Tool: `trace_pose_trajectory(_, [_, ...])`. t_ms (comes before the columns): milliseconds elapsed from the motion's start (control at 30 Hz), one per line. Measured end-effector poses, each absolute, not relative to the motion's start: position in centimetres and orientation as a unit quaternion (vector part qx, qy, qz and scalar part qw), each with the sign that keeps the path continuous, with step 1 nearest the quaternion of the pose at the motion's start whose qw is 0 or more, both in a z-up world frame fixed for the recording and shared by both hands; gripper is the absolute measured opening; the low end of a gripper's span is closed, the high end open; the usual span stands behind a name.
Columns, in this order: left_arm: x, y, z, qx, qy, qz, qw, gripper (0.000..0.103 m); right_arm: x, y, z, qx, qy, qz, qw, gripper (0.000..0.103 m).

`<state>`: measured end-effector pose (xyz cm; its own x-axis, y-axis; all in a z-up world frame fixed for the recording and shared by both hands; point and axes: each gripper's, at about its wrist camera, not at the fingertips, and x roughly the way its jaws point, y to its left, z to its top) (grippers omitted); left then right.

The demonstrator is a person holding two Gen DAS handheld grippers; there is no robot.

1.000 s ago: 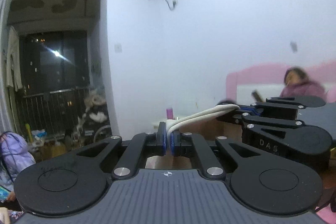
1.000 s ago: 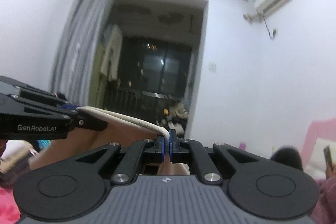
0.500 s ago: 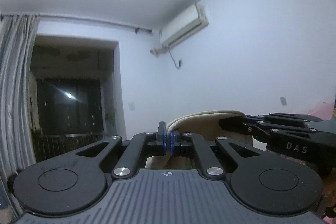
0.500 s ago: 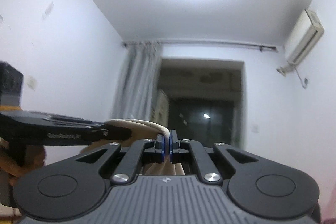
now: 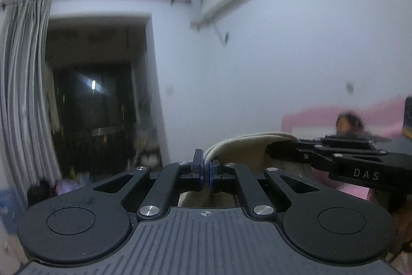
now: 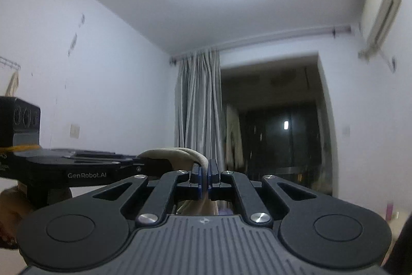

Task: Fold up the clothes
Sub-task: 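Lift the beige jacket high with both grippers to shake it out, then lower the jacket onto the bed and open both grippers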

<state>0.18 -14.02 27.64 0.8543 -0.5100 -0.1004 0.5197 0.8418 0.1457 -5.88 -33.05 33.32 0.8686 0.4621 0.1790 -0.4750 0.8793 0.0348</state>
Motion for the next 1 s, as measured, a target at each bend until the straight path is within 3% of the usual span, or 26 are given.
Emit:
trace_pose_trajectory(333, [13.9, -12.5, 10.8, 0.101, 0.228, -0.248, 0.936, 0.006, 8.8, -28.3, 16.8, 0.012, 0.139, 0.235, 0.962, 0.005])
trace_pose_trajectory(400, [16.9, -12.1, 7.2, 0.106, 0.271, -0.249, 0.924, 0.012, 12.5, -27.5, 14.0, 0.005, 0.172, 0.226, 0.959, 0.005])
trace_pose_trajectory(433, [18.3, -12.0, 5.3, 0.110, 0.292, -0.249, 0.917, 0.019, 14.4, -27.1, 12.5, 0.009, 0.194, 0.222, 0.956, 0.005])
trace_pose_trajectory(467, [19.6, -11.6, 3.6, 0.114, 0.314, -0.244, 0.911, 0.033, 16.4, -26.7, 10.7, 0.011, 0.219, 0.215, 0.952, 0.005])
trace_pose_trajectory(533, [21.2, -10.0, 0.4, 0.119, 0.355, -0.226, 0.899, 0.046, 20.9, -26.1, 6.5, 0.009, 0.274, 0.196, 0.942, 0.008])
trace_pose_trajectory(600, [21.9, -8.4, -2.4, 0.122, 0.391, -0.205, 0.889, 0.050, 24.2, -25.1, 0.6, 0.002, 0.336, 0.172, 0.926, 0.010])
trace_pose_trajectory(700, [22.3, -5.3, -5.6, 0.104, 0.445, -0.173, 0.873, 0.055, 27.5, -25.7, -7.4, 0.002, 0.401, 0.108, 0.910, 0.052])
trace_pose_trajectory(733, [22.3, -4.2, -6.5, 0.092, 0.461, -0.164, 0.867, 0.057, 28.6, -26.3, -8.5, 0.003, 0.418, 0.083, 0.905, 0.059])
trace_pose_trajectory(833, [19.2, -1.6, -8.1, 0.060, 0.498, -0.145, 0.853, 0.061, 29.7, -29.2, -10.5, 0.039, 0.447, 0.036, 0.893, 0.059])
trace_pose_trajectory(1000, [11.0, 0.3, -9.7, 0.028, 0.543, -0.175, 0.821, 0.061, 24.1, -35.5, -7.3, 0.162, 0.418, 0.025, 0.894, 0.064])
